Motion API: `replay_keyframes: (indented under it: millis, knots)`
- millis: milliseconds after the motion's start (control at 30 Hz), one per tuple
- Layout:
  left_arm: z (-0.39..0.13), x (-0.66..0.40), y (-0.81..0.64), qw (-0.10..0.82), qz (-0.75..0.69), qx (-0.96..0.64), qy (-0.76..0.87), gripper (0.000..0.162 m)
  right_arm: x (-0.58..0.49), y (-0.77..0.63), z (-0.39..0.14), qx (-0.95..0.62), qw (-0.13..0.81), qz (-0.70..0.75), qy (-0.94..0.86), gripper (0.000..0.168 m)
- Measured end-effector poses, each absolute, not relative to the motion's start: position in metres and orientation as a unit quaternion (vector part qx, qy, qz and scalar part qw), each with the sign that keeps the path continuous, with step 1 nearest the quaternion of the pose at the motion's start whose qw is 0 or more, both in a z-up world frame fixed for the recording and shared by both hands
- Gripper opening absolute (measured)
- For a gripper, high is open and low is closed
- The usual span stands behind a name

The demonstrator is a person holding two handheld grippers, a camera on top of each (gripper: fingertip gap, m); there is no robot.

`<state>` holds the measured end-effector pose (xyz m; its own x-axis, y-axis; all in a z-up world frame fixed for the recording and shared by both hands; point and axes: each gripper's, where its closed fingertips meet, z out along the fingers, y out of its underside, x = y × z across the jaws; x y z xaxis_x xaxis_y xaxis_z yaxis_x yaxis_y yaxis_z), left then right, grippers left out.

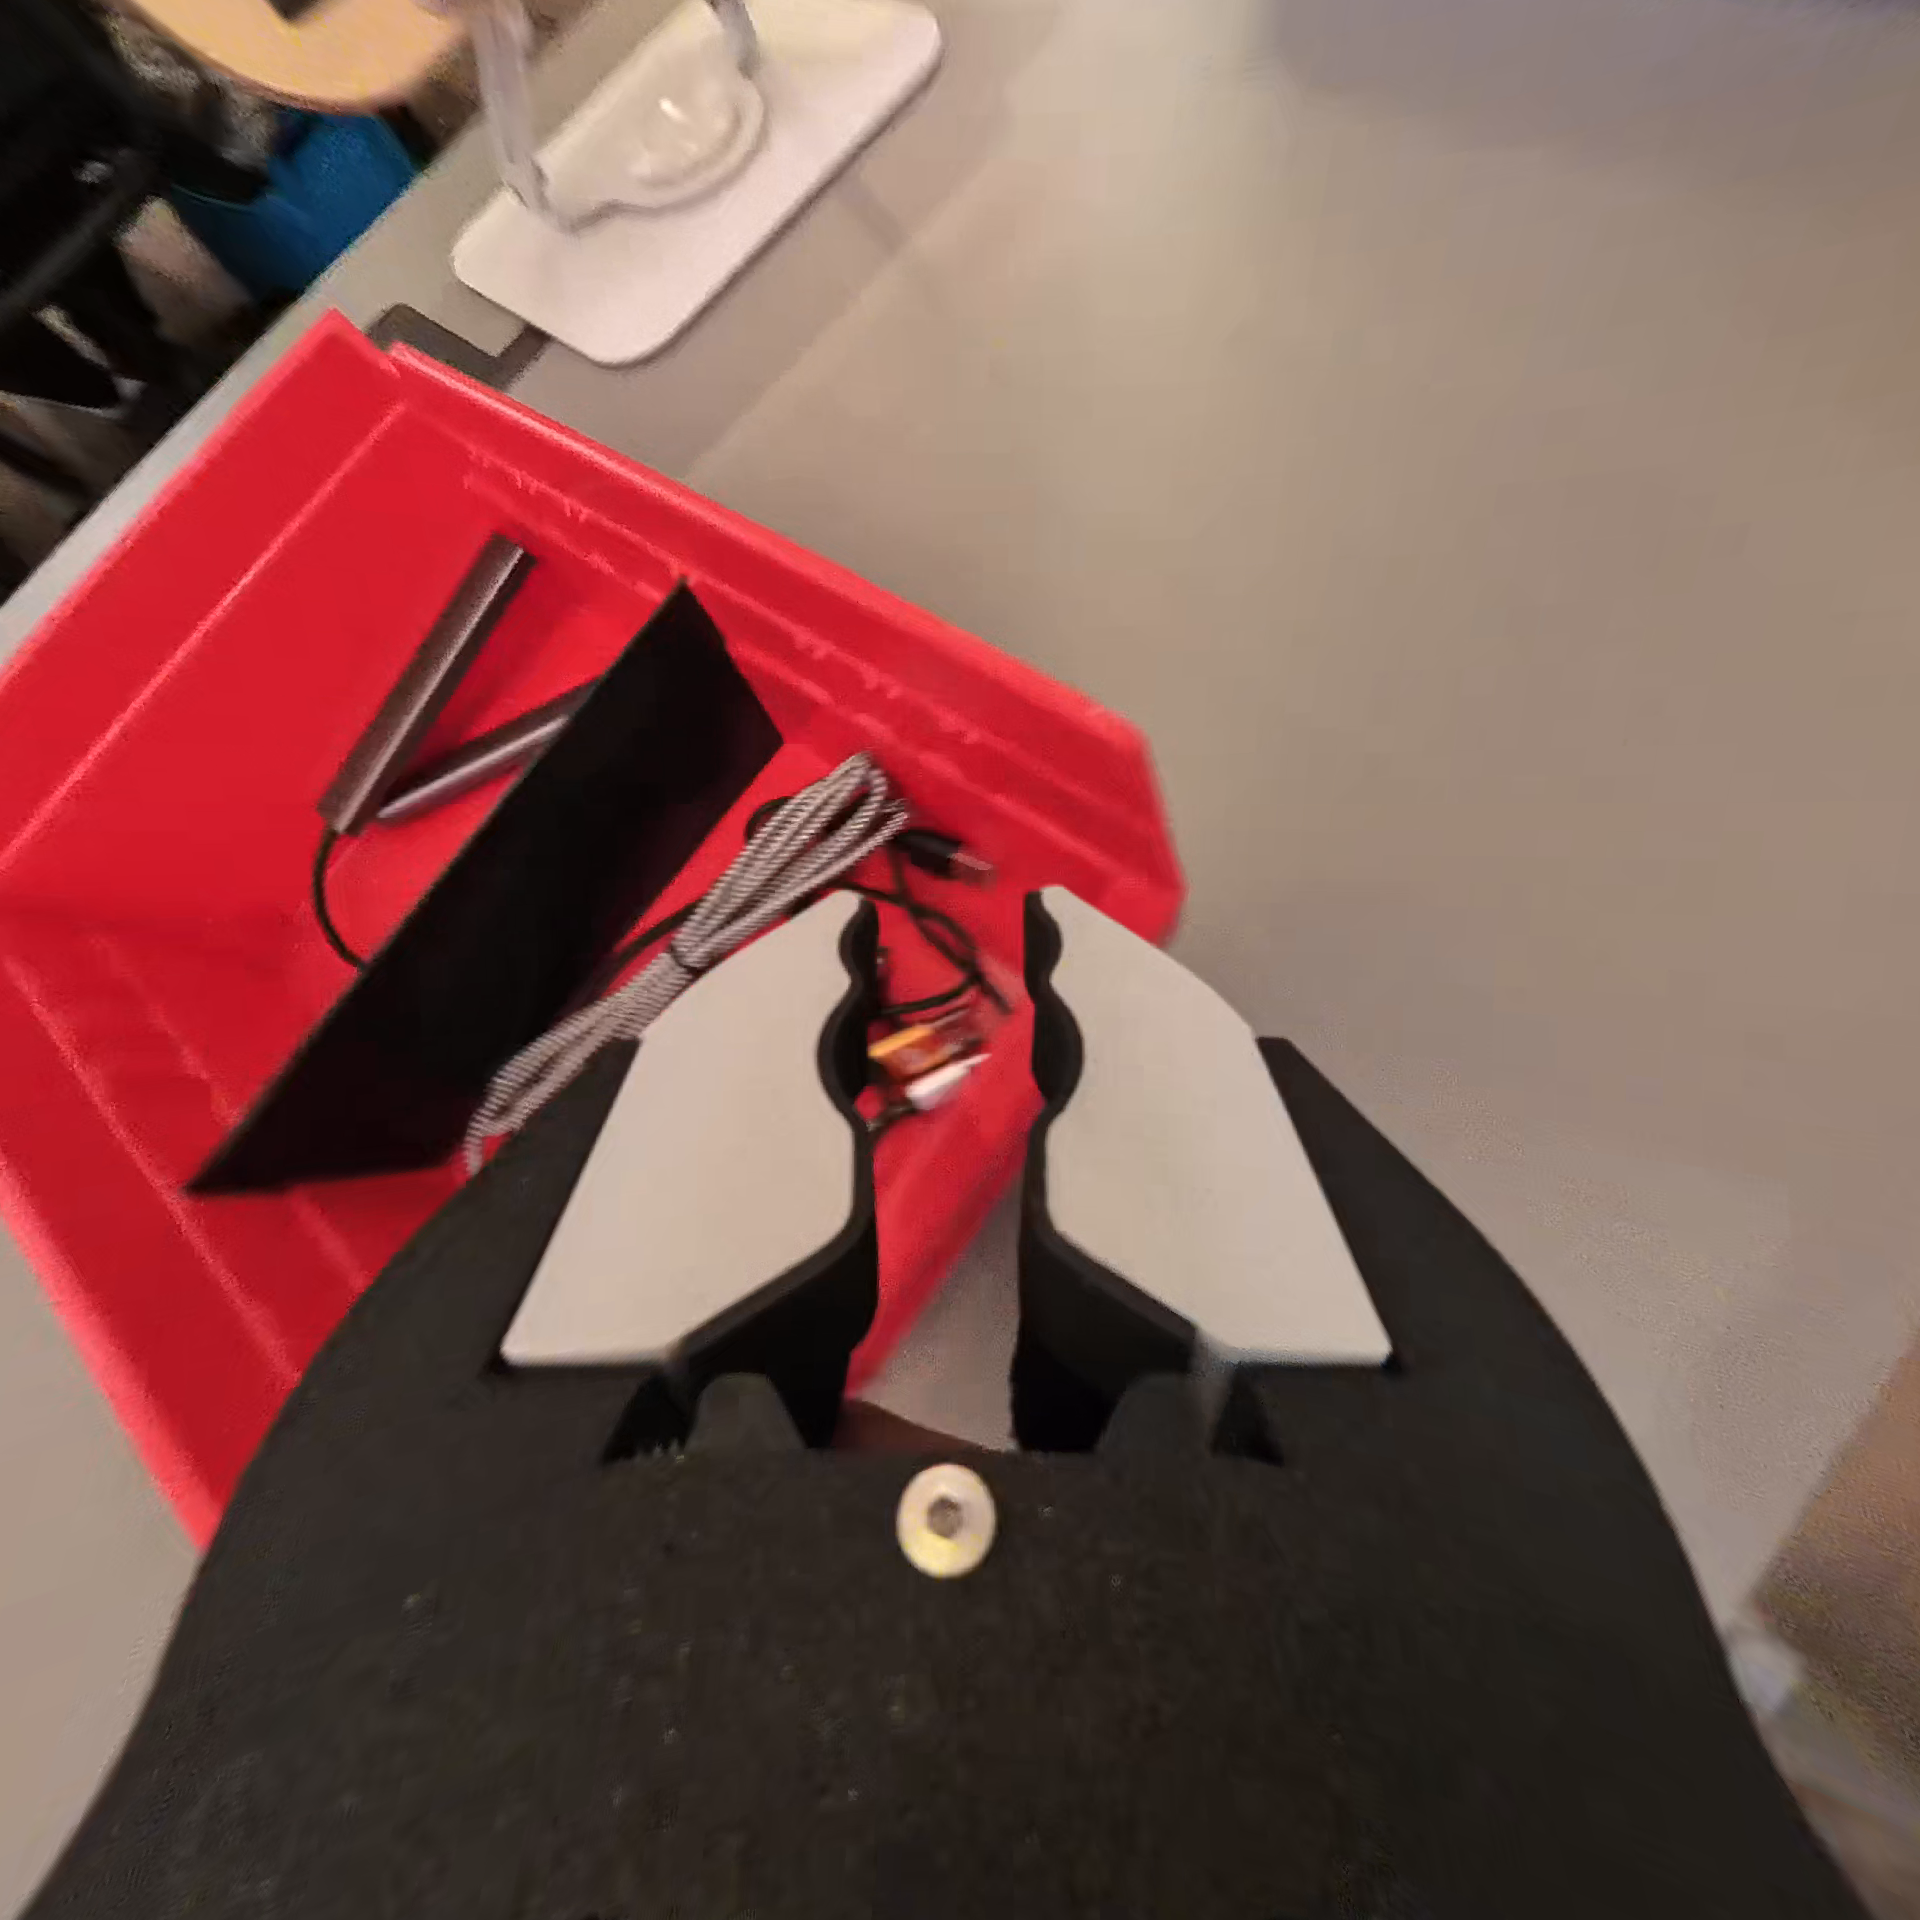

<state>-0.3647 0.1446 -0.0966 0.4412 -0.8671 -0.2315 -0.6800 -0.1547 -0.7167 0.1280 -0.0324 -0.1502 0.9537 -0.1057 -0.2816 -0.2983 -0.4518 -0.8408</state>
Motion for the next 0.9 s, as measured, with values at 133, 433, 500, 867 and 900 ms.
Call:
replay_keyframes:
  millis: [133,433,500,867,900]
  knots:
    - [-0.117,-0.375,0.205,0.296,-0.083,-0.753,0.582,0.032,0.12,-0.026,-0.149,-0.846,0.508,0.112,0.117,0.023]
    - [-0.184,-0.384,0.238,0.154,0.06,-0.693,0.702,0.024,0.112,-0.019,-0.153,-0.858,0.501,0.083,0.081,0.023]
    - [-0.182,-0.386,0.244,0.174,0.091,-0.678,0.708,0.016,0.112,-0.019,-0.154,-0.86,0.498,0.08,0.079,0.023]
    - [-0.016,-0.391,0.249,0.452,-0.066,-0.707,0.539,0.011,0.106,-0.02,-0.15,-0.854,0.502,0.106,0.082,0.022]
    - [0.005,-0.392,0.251,0.487,-0.077,-0.701,0.516,0.011,0.105,-0.02,-0.15,-0.854,0.503,0.106,0.081,0.022]
